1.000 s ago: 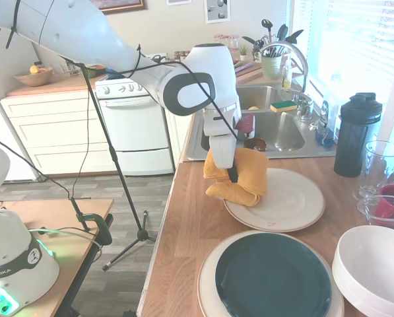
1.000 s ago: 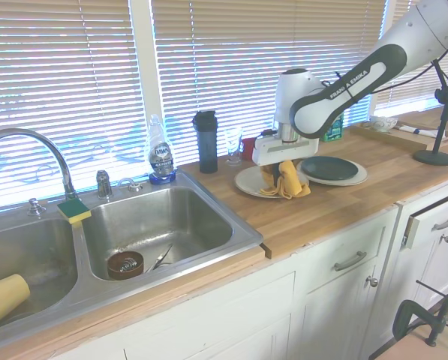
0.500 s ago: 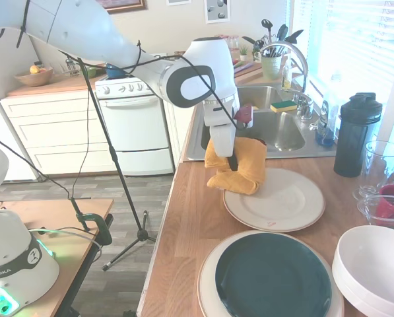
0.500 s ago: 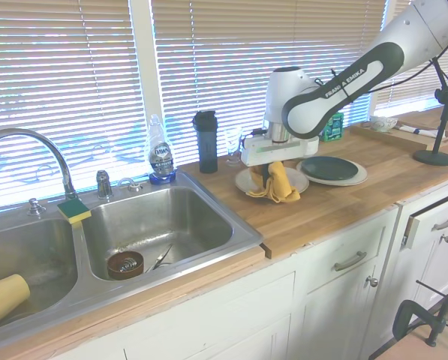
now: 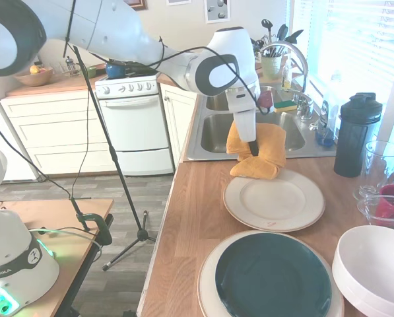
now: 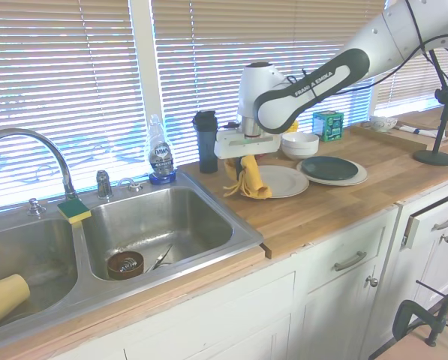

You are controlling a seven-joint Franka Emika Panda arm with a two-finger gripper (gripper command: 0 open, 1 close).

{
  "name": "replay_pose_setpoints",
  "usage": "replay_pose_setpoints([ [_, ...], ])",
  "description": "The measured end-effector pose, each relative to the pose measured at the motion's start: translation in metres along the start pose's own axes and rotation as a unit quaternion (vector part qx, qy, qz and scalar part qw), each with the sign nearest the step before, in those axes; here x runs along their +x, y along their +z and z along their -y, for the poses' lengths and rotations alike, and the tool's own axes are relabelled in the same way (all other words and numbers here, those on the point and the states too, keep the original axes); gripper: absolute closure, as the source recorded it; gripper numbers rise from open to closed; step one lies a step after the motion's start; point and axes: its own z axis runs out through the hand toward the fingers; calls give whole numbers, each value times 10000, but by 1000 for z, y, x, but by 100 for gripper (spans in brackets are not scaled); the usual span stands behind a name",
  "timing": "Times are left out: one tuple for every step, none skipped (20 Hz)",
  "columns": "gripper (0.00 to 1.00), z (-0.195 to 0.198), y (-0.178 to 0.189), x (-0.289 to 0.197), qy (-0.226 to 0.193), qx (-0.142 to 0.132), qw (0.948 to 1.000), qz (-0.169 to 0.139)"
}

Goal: Wipe the white plate in clockwise motion

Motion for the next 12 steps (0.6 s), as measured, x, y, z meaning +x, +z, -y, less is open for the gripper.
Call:
replay_pose_setpoints([
  [100,10,-3,-1,-4,32,10000,-5],
  [100,20,-5,-2,-8,63,10000,-9],
  [100,28,-7,-3,-11,83,10000,-11],
  [100,37,-7,-3,-8,90,10000,-17],
  [100,44,-6,-2,0,100,9999,-23],
  [100,52,-3,-2,11,106,9999,-26],
  [100,59,1,0,23,113,9999,-31],
  [100,66,6,1,40,123,9999,-38],
  [100,71,12,3,58,119,9999,-42],
  [100,76,19,5,78,101,9999,-51],
  [100,80,27,9,103,81,9999,-65],
  [100,84,37,13,135,54,9999,-84],
])
